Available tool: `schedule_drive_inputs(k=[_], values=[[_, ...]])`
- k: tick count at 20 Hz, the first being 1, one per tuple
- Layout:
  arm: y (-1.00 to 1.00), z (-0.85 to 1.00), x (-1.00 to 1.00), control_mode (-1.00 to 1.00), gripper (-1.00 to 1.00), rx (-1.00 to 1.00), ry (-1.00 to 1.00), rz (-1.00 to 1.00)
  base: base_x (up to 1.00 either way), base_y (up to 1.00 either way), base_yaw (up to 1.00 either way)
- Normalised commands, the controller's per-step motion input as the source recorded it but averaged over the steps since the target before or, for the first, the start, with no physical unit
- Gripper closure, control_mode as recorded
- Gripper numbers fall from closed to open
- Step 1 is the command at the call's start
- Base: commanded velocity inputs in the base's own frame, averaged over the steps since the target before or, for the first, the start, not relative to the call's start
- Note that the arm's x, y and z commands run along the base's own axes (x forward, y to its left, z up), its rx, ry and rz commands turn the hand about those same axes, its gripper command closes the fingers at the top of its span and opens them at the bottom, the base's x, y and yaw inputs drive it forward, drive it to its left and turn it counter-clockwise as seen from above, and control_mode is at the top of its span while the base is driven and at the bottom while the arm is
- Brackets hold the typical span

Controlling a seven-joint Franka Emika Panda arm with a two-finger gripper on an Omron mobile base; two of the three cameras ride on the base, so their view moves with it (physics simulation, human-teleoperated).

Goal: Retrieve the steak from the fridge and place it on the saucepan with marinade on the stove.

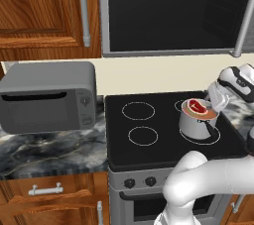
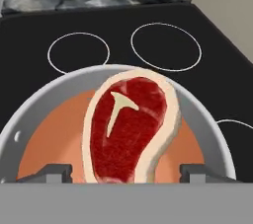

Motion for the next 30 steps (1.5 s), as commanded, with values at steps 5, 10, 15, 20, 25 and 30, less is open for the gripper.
schedule_drive_inputs(k=[5,10,15,20,25,30], values=[[-0.17,0.0,0.0,-1.0,-1.0,0.0,0.0,0.0,0.0,0.0,0.0],[-0.22,0.0,0.0,-1.0,-1.0,0.0,0.0,0.0,0.0,0.0,0.0],[-0.32,0.14,-0.34,-1.0,-1.0,0.0,-0.02,0.0,0.0,0.0,0.0],[-0.54,0.19,-0.69,-1.0,-1.0,0.0,-0.11,0.0,0.0,0.0,0.0],[-0.57,0.17,-0.75,-1.0,-1.0,0.02,-0.14,0.0,0.0,0.0,0.0],[-0.5,0.15,-0.66,-1.0,-1.0,0.04,-0.12,0.0,0.0,0.0,0.0]])
